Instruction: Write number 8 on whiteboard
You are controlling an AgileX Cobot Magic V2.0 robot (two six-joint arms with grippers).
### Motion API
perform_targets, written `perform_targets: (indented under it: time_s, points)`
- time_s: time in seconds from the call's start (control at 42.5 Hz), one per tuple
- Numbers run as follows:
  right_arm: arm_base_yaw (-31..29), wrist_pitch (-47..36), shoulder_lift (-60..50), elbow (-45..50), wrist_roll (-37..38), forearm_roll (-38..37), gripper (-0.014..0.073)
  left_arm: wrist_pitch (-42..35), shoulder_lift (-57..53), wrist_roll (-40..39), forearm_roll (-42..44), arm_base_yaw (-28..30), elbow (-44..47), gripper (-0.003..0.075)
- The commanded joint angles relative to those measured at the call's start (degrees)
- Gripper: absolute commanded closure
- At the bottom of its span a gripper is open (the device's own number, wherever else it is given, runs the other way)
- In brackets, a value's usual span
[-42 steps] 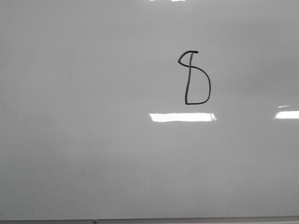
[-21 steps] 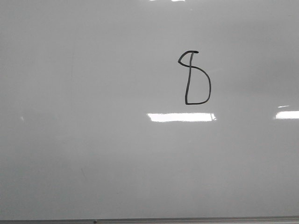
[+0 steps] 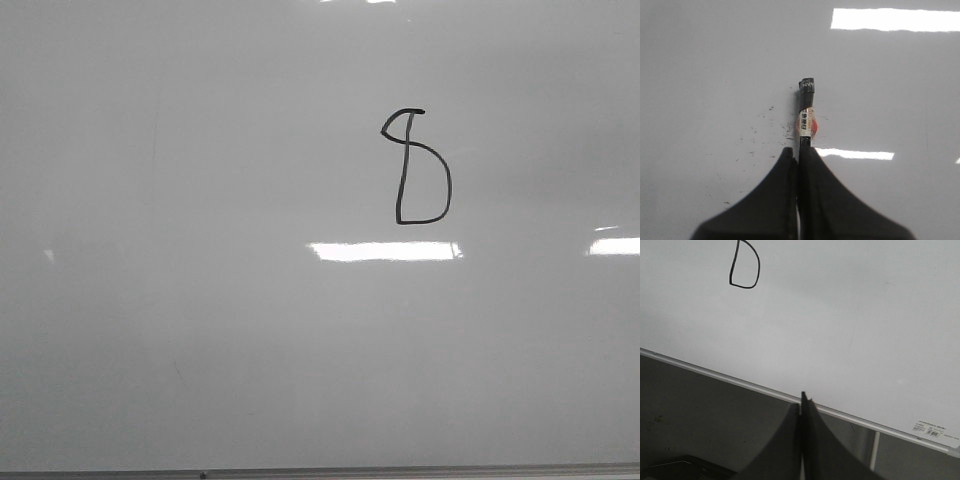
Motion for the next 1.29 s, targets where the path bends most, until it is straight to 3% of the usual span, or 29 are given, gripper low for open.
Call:
perform_targets:
  time_s: [0.0, 1.271]
  points:
    - [-0.29, -3.04, 0.11, -1.38, 0.00, -0.78, 0.0663, -4.91, -0.76, -0.37, 0.08, -0.83, 0.74, 0.0741]
    - [-0.29, -3.34, -0.18, -1.13, 0.00, -0.78, 0.0663, -5.70, -0.76, 0.78, 0.08, -0.83, 0.74, 0.0741]
